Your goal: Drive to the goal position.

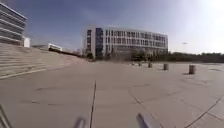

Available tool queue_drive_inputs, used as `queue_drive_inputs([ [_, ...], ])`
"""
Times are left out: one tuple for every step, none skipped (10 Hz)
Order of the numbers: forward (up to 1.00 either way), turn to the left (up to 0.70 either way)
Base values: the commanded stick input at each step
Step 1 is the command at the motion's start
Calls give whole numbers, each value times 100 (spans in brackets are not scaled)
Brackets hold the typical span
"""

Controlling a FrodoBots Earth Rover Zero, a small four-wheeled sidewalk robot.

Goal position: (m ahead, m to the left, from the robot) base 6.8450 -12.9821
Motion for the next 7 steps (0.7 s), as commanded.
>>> queue_drive_inputs([
  [70, 0],
  [70, 0],
  [70, 0],
  [70, 0],
  [70, 0],
  [70, 0],
  [70, 0],
])
